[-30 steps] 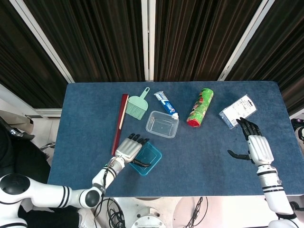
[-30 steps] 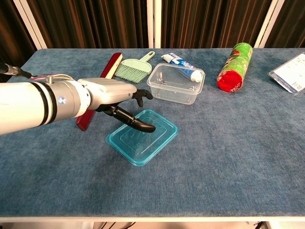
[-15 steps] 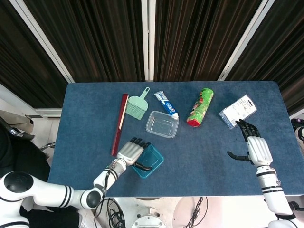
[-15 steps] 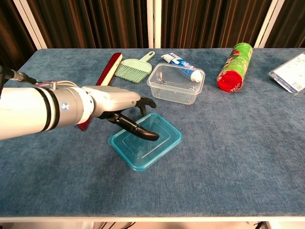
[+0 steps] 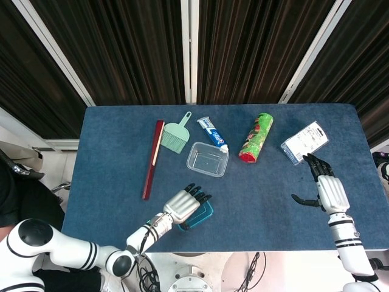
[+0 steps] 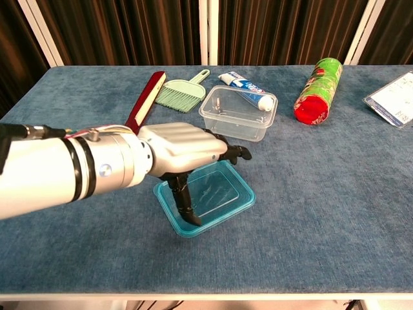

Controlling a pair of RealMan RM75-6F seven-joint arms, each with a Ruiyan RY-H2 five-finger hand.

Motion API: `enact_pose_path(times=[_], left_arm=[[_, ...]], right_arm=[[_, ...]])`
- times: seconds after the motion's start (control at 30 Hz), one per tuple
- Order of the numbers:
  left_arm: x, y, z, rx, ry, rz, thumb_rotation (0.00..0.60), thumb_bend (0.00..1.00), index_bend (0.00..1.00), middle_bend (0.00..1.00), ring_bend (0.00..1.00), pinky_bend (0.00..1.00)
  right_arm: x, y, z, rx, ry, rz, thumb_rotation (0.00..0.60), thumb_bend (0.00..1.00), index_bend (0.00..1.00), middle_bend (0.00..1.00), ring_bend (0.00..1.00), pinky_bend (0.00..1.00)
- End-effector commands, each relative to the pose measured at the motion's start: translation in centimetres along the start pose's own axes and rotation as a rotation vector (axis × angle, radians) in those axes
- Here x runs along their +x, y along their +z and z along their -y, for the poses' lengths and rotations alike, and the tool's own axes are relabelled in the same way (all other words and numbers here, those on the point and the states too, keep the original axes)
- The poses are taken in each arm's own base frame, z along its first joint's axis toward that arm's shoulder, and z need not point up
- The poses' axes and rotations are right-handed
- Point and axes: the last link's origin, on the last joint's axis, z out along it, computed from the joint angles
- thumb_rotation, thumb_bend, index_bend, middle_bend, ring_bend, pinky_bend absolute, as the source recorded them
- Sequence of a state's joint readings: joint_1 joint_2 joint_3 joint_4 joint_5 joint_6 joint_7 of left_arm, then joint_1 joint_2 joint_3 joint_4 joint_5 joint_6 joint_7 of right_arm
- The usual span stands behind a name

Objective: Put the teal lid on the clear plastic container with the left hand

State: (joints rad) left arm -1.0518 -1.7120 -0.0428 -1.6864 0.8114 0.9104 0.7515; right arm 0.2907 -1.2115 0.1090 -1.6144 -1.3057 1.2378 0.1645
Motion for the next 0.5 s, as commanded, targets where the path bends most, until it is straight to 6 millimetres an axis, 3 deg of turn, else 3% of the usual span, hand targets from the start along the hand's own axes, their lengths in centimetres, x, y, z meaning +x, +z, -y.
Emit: enact_pose_path(times=[0.03,0.5], left_arm=[[-0.3,0.3,-0.2,0.002,0.025,-0.007,0.600,0.00,0.02,0.09,0.00,0.05],[-0.9,0.0,-1.6,0.000,-0.003,0.002,0.600,0.00,0.02,0.08,0.00,0.05]], right_arm=[[0.0,0.0,0.0,0.002,0.001,0.001,0.600,0.08,0.00,0.00,0.00,0.00],[-0.2,-0.1,-0.2,-0.007,0.005,0.008,0.600,0.08,0.00,0.00,0.00,0.00]])
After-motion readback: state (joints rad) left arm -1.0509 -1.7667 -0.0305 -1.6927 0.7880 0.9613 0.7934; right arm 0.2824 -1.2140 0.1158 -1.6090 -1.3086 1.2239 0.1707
